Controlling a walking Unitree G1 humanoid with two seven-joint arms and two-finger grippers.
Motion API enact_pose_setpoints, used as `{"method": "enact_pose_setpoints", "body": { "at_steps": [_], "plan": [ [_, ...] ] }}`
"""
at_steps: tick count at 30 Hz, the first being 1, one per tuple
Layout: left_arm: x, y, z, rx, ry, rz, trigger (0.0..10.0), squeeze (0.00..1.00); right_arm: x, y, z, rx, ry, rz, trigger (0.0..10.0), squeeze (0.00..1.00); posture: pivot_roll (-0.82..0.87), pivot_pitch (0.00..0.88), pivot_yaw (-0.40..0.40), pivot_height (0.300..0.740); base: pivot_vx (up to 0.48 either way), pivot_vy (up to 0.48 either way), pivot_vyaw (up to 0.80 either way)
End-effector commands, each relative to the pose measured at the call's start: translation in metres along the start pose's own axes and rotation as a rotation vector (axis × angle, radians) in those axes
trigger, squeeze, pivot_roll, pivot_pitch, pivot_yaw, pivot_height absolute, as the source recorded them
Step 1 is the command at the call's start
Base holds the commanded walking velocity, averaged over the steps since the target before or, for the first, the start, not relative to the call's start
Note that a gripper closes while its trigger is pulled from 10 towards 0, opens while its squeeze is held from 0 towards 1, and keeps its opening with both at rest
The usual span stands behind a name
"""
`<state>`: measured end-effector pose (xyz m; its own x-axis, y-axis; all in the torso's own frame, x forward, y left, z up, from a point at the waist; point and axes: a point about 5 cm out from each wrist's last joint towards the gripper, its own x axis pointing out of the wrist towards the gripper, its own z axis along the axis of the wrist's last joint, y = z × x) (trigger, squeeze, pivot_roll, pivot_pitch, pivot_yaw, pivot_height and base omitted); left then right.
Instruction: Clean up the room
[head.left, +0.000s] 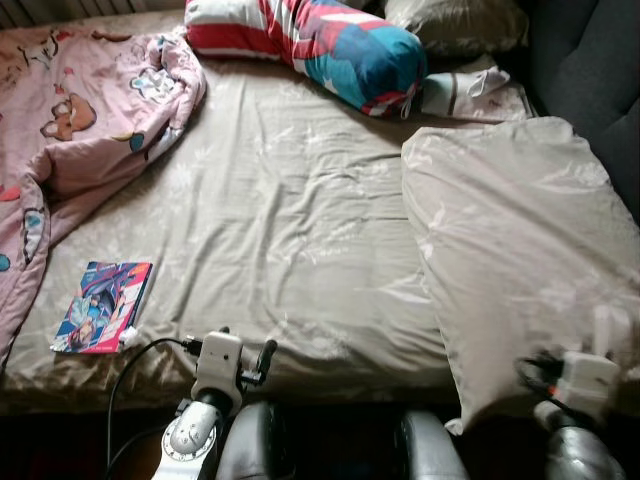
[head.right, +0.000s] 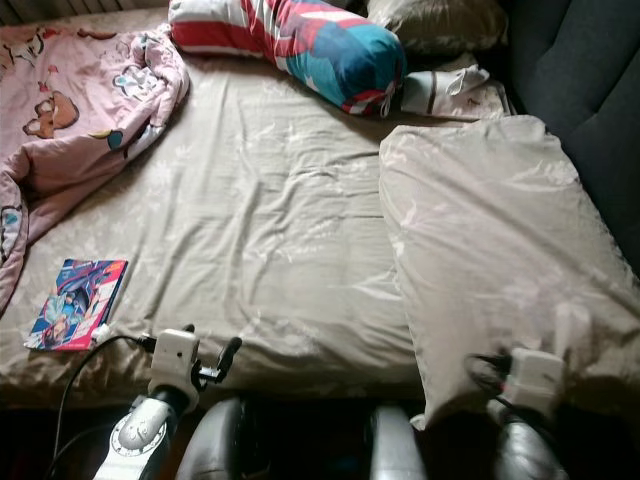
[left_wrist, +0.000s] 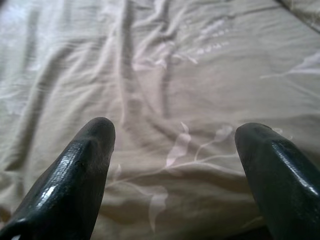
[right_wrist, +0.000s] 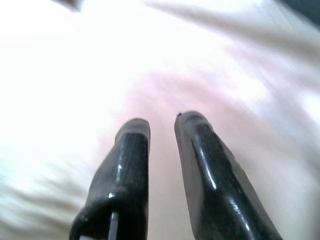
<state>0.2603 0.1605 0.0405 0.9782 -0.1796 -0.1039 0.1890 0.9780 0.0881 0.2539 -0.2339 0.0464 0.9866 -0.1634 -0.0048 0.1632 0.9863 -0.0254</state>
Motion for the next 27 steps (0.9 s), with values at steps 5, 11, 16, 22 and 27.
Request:
{"method": "enact_pose_setpoints", "body": {
  "at_steps": [5, 11, 16, 22, 27],
  "plan": [
    [-0.007, -0.001, -0.006, -0.018, 0.011, 0.009, 10.0, 0.0, 0.009, 0.005, 0.046, 0.002, -0.202, -0.042, 10.0, 0.0, -0.09, 0.209, 0.032, 0.641, 0.0, 0.0, 0.0],
    [-0.009, -0.003, -0.006, -0.026, 0.008, 0.018, 10.0, 0.0, 0.006, 0.027, 0.033, 0.001, -0.123, 0.068, 10.0, 0.0, -0.08, 0.22, 0.024, 0.641, 0.0, 0.0, 0.0],
    [-0.008, 0.001, -0.002, -0.045, -0.008, 0.045, 10.0, 0.0, 0.001, 0.032, 0.023, 0.019, -0.065, 0.066, 10.0, 0.0, -0.09, 0.234, 0.023, 0.641, 0.0, 0.0, 0.0],
    [-0.007, 0.0, -0.005, -0.079, 0.011, 0.054, 10.0, 0.0, -0.001, 0.038, 0.015, 0.008, -0.015, 0.089, 10.0, 0.0, -0.08, 0.242, 0.024, 0.641, 0.0, 0.0, 0.0],
    [-0.004, -0.001, -0.007, -0.076, 0.021, 0.051, 10.0, 0.0, 0.0, 0.041, 0.014, 0.035, -0.009, 0.096, 10.0, 0.0, -0.08, 0.246, 0.025, 0.641, 0.0, 0.302, 0.0]
  ]
}}
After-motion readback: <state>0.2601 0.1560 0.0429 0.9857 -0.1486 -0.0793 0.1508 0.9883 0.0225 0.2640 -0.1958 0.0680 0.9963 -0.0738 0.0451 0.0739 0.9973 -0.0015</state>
